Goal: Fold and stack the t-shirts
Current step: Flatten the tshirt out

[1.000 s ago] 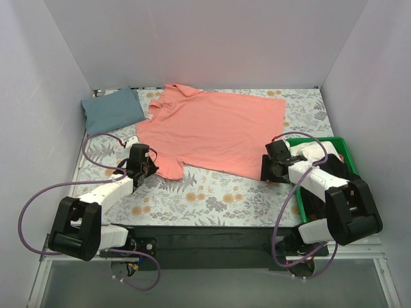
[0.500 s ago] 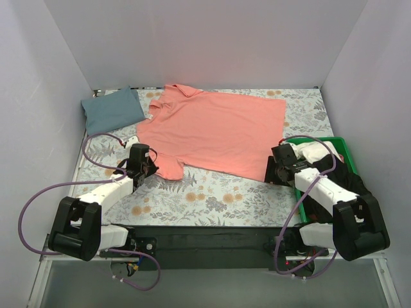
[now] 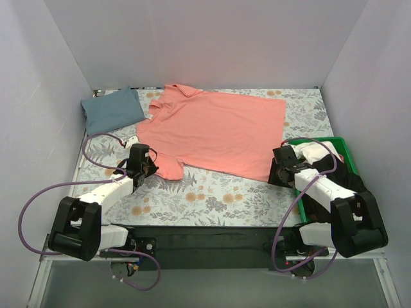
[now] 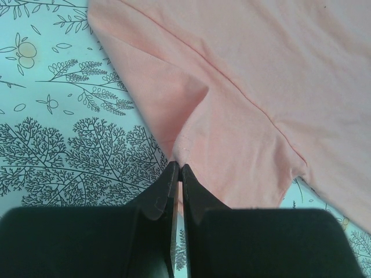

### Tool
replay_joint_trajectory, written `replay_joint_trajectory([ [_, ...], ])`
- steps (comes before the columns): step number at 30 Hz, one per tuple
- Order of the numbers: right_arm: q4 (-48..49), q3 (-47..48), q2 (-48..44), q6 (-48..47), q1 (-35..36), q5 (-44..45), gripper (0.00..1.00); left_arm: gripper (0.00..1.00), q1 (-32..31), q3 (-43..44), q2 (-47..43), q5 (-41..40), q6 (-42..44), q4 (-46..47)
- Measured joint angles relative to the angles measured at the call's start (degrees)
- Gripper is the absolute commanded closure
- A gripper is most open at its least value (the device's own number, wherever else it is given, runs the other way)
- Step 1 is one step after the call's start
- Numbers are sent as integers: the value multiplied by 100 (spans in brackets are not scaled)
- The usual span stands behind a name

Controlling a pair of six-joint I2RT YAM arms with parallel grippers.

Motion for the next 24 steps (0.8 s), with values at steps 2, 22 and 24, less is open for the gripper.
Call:
replay_joint_trajectory([
  [2,76,-4,22,0,0,-33,56,100,0,0,0,0,0,2],
  [22,-466,-81,-645,-190,-26,-704,99,100,-11,4,-1554,-111,-306,-581],
  [24,-586,-83,-848,-188,-26,-774,99,100,-13,4,-1703,-111,-367,-684],
])
